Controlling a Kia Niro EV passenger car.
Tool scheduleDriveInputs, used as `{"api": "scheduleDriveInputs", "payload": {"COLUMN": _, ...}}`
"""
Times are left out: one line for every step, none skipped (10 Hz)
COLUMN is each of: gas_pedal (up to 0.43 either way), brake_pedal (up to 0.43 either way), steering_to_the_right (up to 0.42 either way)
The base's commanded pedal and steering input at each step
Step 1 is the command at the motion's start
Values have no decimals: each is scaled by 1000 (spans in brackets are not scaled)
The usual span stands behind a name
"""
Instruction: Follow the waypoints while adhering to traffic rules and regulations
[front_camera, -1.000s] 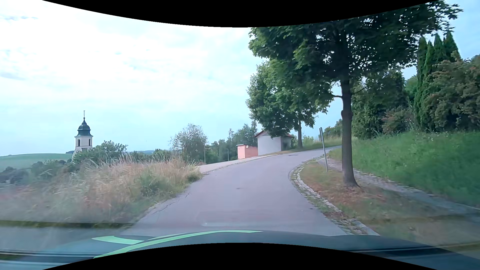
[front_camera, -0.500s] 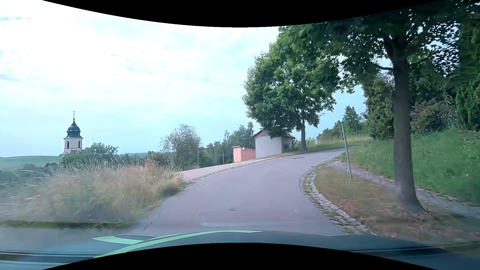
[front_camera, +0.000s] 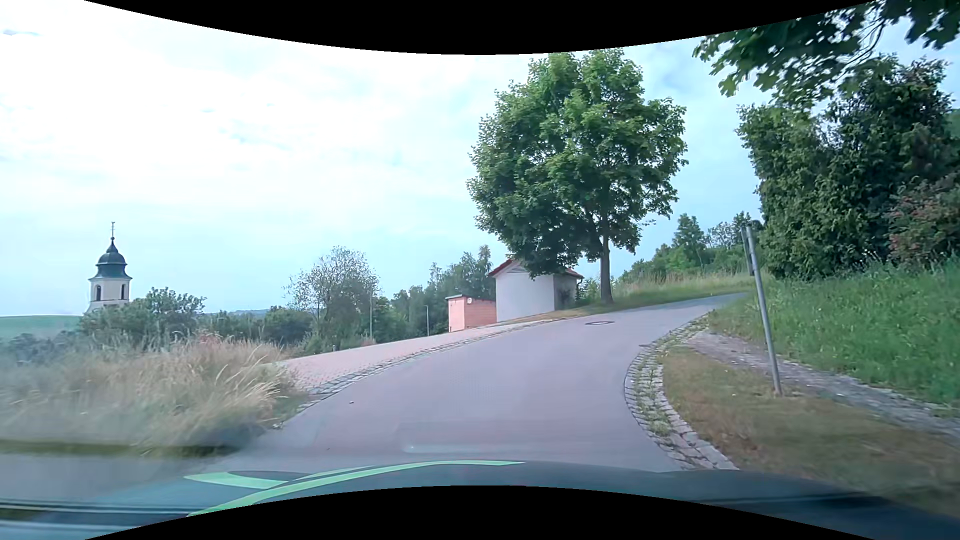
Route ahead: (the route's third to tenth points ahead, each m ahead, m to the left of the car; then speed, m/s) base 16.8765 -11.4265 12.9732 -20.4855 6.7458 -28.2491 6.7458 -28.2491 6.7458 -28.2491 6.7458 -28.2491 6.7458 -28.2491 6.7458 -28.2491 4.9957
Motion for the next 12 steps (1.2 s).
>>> {"api": "scheduleDriveInputs", "payload": {"gas_pedal": 0, "brake_pedal": 0, "steering_to_the_right": 98}}
{"api": "scheduleDriveInputs", "payload": {"gas_pedal": 0, "brake_pedal": 0, "steering_to_the_right": 110}}
{"api": "scheduleDriveInputs", "payload": {"gas_pedal": 0, "brake_pedal": 0, "steering_to_the_right": 120}}
{"api": "scheduleDriveInputs", "payload": {"gas_pedal": 0, "brake_pedal": 0, "steering_to_the_right": 130}}
{"api": "scheduleDriveInputs", "payload": {"gas_pedal": 0, "brake_pedal": 0, "steering_to_the_right": 140}}
{"api": "scheduleDriveInputs", "payload": {"gas_pedal": 0, "brake_pedal": 0, "steering_to_the_right": 150}}
{"api": "scheduleDriveInputs", "payload": {"gas_pedal": 0, "brake_pedal": 0, "steering_to_the_right": 158}}
{"api": "scheduleDriveInputs", "payload": {"gas_pedal": 0, "brake_pedal": 0, "steering_to_the_right": 169}}
{"api": "scheduleDriveInputs", "payload": {"gas_pedal": 0, "brake_pedal": 0, "steering_to_the_right": 178}}
{"api": "scheduleDriveInputs", "payload": {"gas_pedal": 0, "brake_pedal": 0, "steering_to_the_right": 185}}
{"api": "scheduleDriveInputs", "payload": {"gas_pedal": 0, "brake_pedal": 0, "steering_to_the_right": 191}}
{"api": "scheduleDriveInputs", "payload": {"gas_pedal": 0, "brake_pedal": 0, "steering_to_the_right": 202}}
